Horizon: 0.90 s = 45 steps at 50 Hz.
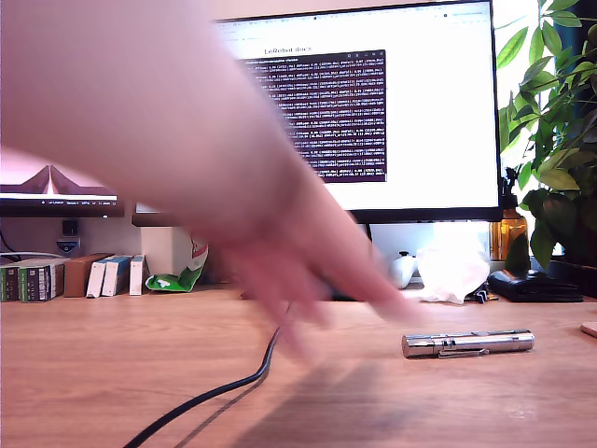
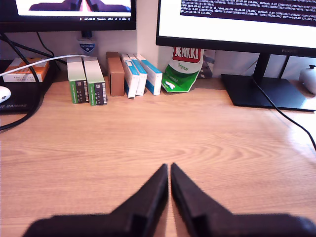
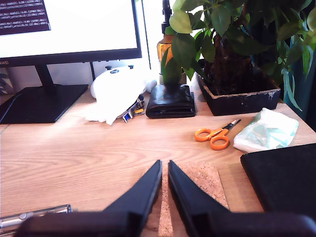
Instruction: Pick the metallic laser pointer with your right arm, pass it to your left arm, then place it down to the left side of the table
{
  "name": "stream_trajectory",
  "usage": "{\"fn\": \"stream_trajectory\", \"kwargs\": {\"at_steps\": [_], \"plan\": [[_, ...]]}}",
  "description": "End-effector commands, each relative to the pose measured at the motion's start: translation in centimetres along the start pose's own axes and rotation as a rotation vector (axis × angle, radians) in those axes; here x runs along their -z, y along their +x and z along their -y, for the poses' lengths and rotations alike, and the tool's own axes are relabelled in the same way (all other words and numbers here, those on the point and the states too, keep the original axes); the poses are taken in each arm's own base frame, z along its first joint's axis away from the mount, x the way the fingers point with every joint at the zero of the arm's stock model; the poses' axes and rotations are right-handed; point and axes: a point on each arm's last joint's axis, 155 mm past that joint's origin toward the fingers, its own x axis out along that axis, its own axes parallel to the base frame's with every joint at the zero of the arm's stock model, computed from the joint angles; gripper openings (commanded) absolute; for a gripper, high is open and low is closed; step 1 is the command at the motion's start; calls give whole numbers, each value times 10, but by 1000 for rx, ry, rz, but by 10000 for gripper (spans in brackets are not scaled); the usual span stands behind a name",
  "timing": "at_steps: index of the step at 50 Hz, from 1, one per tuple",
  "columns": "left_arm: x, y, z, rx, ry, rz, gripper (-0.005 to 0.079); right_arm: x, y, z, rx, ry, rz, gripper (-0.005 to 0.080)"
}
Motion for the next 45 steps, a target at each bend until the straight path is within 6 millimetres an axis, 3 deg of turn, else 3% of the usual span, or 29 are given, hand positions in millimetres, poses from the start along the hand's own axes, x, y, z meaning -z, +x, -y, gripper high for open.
{"fn": "stream_trajectory", "kwargs": {"at_steps": [1,39,45], "plan": [[18,3,-3,-3,-12,-35,-18,-2,0,-1,-1,0,11,-10],[18,3,-3,-3,-12,-35,-18,-3,0,-1,-3,6,12,-11],[18,3,-1,6,-14,-35,-18,-17,-1,-10,-56,123,62,-11]]}}
